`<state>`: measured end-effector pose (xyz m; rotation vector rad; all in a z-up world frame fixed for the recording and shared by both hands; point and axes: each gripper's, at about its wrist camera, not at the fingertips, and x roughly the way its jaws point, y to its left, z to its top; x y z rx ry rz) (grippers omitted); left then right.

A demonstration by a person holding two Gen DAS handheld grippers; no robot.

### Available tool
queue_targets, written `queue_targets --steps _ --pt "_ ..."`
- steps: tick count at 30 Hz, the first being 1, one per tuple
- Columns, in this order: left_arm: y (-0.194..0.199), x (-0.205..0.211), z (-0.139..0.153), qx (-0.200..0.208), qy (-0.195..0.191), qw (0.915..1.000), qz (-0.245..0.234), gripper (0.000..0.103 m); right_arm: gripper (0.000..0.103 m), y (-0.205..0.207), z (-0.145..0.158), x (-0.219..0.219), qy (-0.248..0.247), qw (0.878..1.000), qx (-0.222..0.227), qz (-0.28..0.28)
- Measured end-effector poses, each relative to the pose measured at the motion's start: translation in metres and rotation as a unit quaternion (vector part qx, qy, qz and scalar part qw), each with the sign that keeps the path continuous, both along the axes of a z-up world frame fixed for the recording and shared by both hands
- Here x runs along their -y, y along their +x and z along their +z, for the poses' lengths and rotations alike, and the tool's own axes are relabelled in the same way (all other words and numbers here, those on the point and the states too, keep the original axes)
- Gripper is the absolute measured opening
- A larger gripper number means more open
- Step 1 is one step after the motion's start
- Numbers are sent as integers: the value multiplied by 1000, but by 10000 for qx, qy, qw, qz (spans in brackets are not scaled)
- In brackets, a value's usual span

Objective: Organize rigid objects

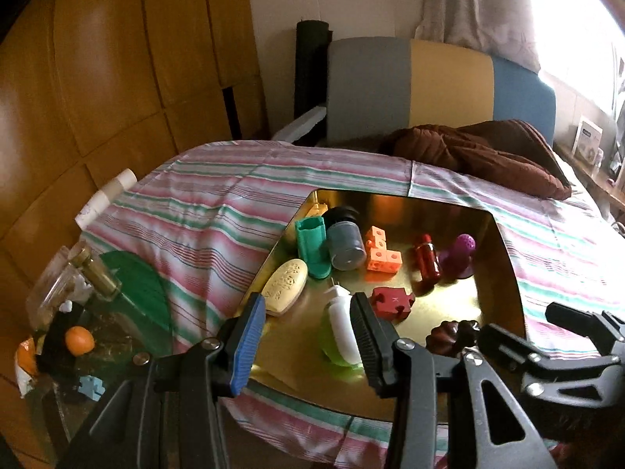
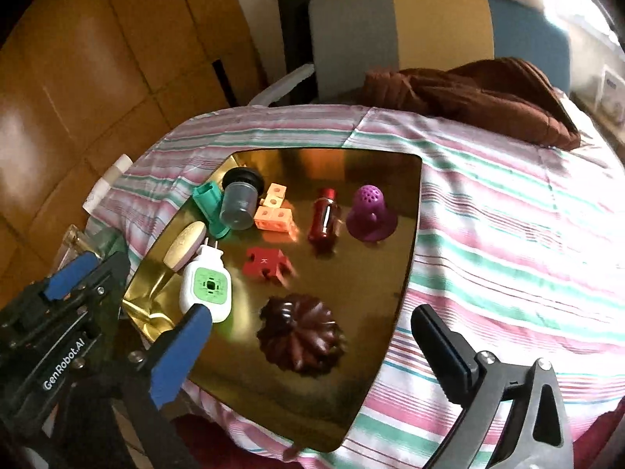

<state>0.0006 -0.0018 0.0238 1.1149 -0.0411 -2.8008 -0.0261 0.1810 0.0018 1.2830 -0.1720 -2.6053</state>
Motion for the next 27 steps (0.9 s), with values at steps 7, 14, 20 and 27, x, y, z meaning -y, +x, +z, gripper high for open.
queue_targets --steps 7,14,20,27 --pt "1 2 2 105 -11 9999 43 45 103 2 8 14 479 9984 -227 -208" --pt "2 0 1 225 -37 9997 -37 44 103 0 12 20 688 9964 -266 -419" --pt "4 0 5 149 -87 9998 -29 45 103 -2 12 20 740 9956 -243 -522" --pt "2 5 3 261 86 9996 -14 45 103 -2 12 20 756 9953 -260 -555"
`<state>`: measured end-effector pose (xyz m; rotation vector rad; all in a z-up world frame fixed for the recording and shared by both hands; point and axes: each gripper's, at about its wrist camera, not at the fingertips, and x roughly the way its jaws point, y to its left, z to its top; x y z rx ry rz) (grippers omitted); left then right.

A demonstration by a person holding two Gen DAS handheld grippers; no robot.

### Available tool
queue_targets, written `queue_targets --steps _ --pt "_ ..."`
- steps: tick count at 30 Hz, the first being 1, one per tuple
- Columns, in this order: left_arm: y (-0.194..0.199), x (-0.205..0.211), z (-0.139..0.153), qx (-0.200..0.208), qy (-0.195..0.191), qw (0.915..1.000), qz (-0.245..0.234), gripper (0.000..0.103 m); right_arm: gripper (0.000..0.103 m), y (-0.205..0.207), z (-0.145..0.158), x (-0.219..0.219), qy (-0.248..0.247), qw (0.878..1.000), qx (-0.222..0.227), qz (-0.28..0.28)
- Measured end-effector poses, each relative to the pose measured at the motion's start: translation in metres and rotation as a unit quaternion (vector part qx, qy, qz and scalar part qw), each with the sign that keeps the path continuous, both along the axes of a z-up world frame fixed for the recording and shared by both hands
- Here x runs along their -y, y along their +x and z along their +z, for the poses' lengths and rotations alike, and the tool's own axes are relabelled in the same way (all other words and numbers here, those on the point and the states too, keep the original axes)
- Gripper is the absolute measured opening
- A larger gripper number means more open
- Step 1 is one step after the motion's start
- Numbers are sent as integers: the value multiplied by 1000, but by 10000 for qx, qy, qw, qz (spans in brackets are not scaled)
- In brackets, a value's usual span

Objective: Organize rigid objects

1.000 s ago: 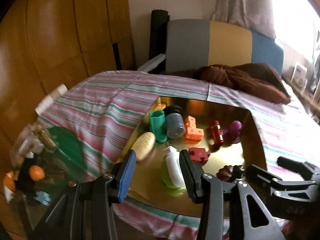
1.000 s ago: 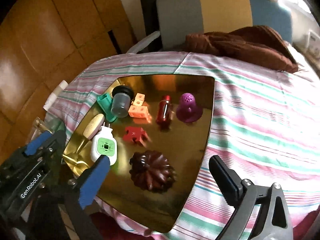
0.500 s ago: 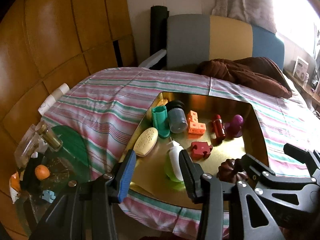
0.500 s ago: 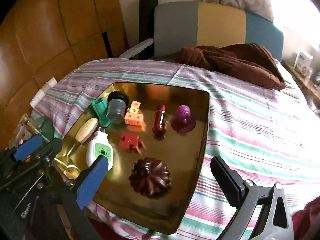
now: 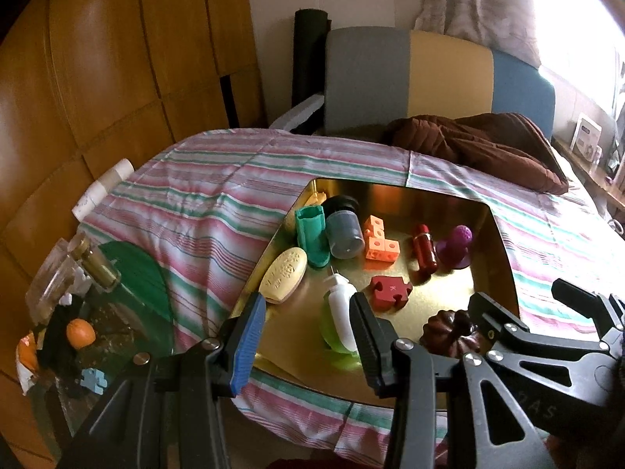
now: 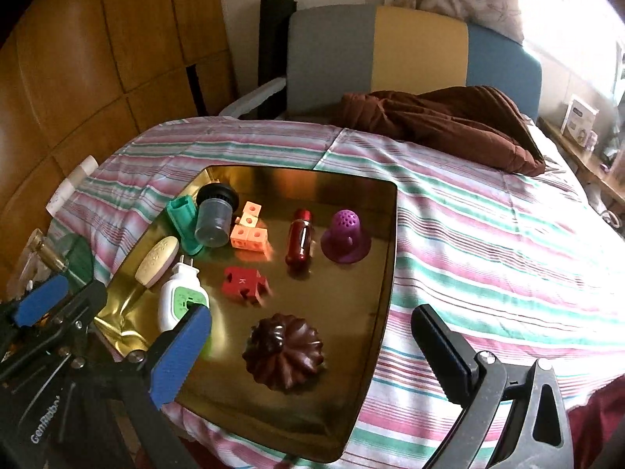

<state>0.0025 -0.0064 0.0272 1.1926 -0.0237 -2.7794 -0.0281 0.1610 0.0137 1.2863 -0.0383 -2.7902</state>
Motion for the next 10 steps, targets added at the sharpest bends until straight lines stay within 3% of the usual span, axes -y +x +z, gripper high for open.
queue_targets --steps 10 --pt "-1 0 -5 49 31 10000 1 44 103 0 -3 -3 -50 10000 50 30"
